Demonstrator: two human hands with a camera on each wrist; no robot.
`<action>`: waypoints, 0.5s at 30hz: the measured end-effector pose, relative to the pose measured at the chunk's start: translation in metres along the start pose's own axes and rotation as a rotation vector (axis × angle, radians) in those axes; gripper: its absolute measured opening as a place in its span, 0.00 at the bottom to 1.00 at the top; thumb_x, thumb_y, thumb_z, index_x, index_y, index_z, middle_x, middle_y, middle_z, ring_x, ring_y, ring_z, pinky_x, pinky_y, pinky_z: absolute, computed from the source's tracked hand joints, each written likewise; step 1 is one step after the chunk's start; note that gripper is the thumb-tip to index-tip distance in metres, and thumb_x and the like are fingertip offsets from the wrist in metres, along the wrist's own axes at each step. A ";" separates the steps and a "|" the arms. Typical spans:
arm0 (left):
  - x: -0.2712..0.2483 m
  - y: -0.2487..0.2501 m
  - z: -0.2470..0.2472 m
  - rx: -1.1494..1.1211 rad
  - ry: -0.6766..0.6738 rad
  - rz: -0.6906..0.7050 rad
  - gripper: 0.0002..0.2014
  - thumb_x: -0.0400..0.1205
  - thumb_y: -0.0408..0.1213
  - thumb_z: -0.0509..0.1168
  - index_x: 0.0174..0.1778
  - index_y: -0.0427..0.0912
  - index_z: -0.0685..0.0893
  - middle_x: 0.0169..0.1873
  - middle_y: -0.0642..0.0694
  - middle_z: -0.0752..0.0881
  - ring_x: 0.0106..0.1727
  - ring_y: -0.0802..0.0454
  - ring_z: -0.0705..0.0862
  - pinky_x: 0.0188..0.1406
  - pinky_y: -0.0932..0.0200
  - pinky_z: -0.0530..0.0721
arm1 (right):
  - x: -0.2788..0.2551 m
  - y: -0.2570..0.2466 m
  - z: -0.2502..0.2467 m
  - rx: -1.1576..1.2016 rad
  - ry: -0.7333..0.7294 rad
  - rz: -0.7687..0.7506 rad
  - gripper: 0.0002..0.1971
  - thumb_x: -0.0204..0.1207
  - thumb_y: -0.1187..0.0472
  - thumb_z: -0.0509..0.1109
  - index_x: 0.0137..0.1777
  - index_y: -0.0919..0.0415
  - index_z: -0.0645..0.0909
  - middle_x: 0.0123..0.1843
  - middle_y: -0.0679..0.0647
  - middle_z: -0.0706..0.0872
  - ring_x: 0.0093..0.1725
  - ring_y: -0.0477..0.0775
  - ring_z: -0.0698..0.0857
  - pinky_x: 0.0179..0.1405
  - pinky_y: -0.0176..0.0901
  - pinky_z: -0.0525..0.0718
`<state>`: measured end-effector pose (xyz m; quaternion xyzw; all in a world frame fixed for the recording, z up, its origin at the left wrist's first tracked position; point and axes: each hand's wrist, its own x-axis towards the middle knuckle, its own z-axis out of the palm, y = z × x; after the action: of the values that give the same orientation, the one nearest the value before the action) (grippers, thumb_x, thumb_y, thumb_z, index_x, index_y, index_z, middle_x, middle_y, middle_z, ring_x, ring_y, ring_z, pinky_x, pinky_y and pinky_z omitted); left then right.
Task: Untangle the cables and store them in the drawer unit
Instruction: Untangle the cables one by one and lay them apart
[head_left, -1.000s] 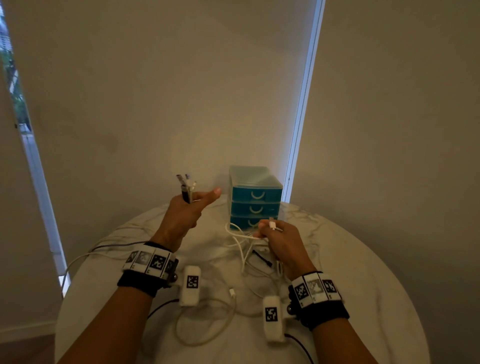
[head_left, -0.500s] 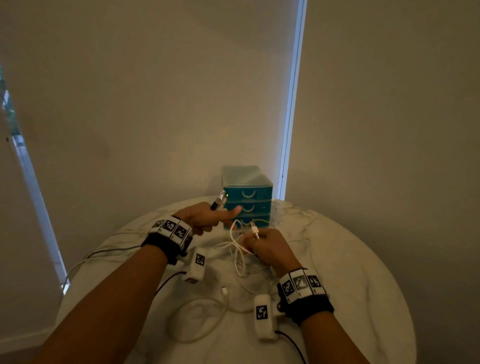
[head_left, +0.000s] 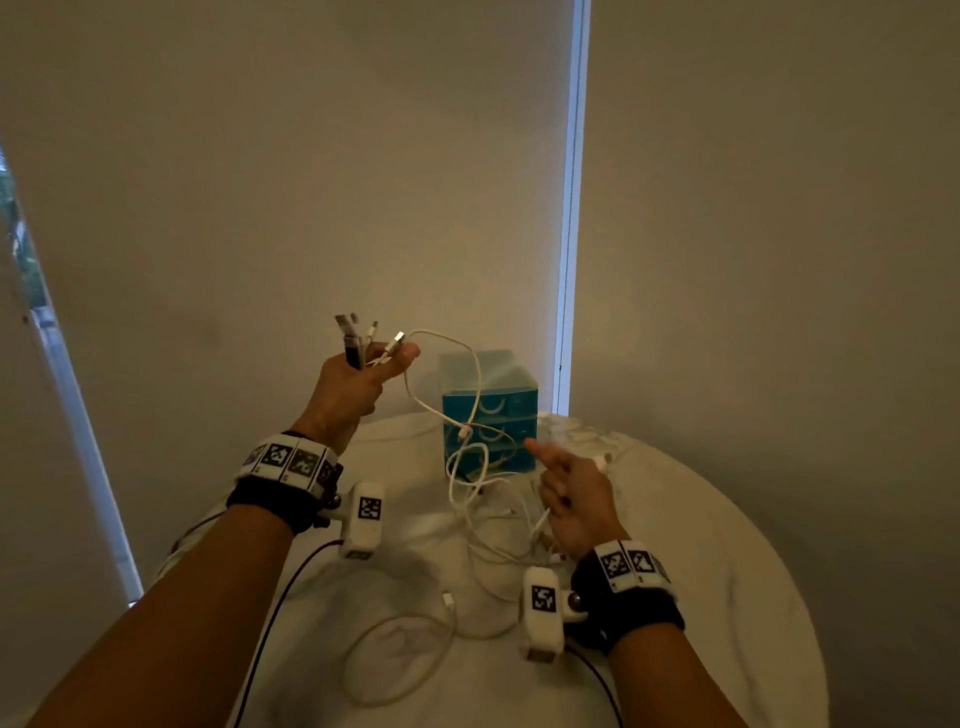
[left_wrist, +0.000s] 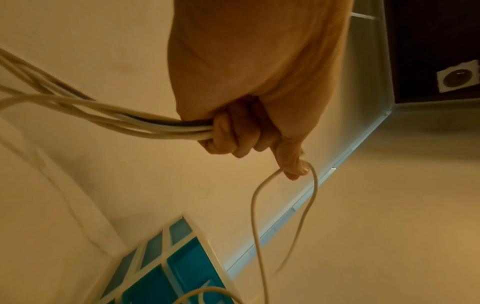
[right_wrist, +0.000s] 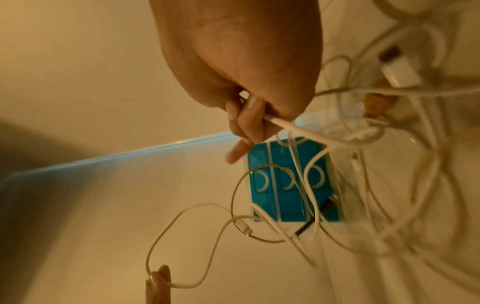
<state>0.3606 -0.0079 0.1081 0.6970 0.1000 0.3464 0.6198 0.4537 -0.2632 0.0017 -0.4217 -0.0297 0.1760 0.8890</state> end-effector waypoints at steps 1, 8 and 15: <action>-0.002 0.004 -0.001 0.015 -0.018 0.006 0.22 0.76 0.57 0.82 0.59 0.45 0.95 0.24 0.58 0.69 0.24 0.59 0.65 0.28 0.58 0.64 | -0.002 -0.005 0.004 -0.024 0.008 -0.049 0.14 0.89 0.66 0.65 0.70 0.71 0.82 0.35 0.51 0.88 0.17 0.42 0.63 0.11 0.34 0.60; -0.010 0.030 -0.003 0.009 -0.085 0.099 0.17 0.79 0.57 0.79 0.55 0.48 0.97 0.25 0.55 0.67 0.26 0.57 0.63 0.26 0.58 0.62 | -0.005 -0.022 0.058 -0.734 -0.096 -0.390 0.06 0.84 0.56 0.76 0.57 0.55 0.87 0.40 0.49 0.89 0.32 0.42 0.86 0.23 0.33 0.77; -0.009 0.043 -0.021 -0.144 0.286 0.055 0.12 0.76 0.50 0.84 0.49 0.49 0.93 0.47 0.48 0.95 0.72 0.32 0.85 0.73 0.34 0.82 | 0.041 -0.018 0.029 -1.147 -0.029 -0.338 0.17 0.84 0.48 0.74 0.42 0.61 0.90 0.33 0.53 0.88 0.33 0.53 0.83 0.37 0.44 0.79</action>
<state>0.3284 -0.0057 0.1449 0.5966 0.1432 0.4653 0.6381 0.4920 -0.2385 0.0303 -0.8214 -0.1987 -0.0064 0.5346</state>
